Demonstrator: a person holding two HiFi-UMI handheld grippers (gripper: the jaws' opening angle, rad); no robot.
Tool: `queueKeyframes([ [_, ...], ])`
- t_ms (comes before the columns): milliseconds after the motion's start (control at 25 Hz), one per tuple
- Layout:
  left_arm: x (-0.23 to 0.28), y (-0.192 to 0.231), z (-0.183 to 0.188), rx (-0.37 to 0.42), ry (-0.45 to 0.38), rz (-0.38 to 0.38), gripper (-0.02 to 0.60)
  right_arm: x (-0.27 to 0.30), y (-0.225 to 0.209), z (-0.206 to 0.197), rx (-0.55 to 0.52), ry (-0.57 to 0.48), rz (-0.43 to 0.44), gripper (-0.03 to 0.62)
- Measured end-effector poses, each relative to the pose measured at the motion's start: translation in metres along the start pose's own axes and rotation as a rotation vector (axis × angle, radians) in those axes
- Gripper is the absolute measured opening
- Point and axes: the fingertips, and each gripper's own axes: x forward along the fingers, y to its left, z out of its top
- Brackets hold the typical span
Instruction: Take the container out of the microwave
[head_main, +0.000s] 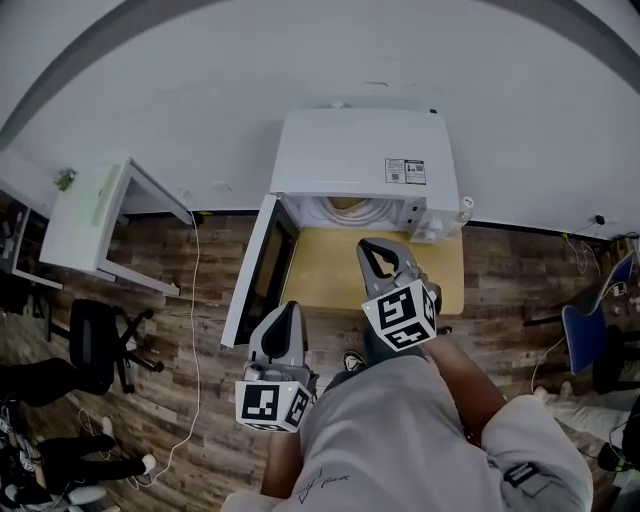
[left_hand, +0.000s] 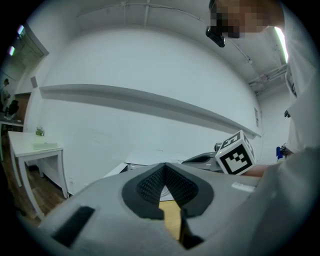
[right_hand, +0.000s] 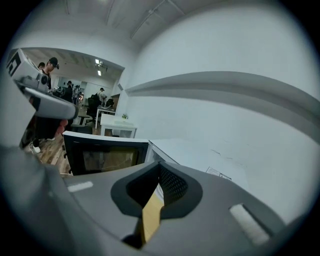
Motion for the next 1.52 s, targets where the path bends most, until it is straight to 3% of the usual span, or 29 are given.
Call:
queueKeyframes([
  [680, 0.012, 0.005, -0.001, 0.008, 0.025, 0.055, 0.005, 0.085, -0.002, -0.053, -0.209, 0.131, 0.071, 0.012],
  [920, 0.022, 0.004, -0.010, 0.001, 0.059, 0.049, 0.006, 0.119, -0.005, -0.078, -0.251, 0.182, 0.073, 0.054],
  [1080, 0.027, -0.002, -0.012, -0.032, 0.068, 0.037, 0.006, 0.138, -0.005, -0.098, -0.340, 0.221, 0.082, 0.058],
  [1520, 0.031, 0.003, -0.034, -0.025, 0.150, 0.072, 0.006, 0.199, -0.011, -0.141, -0.530, 0.309, 0.066, 0.109],
])
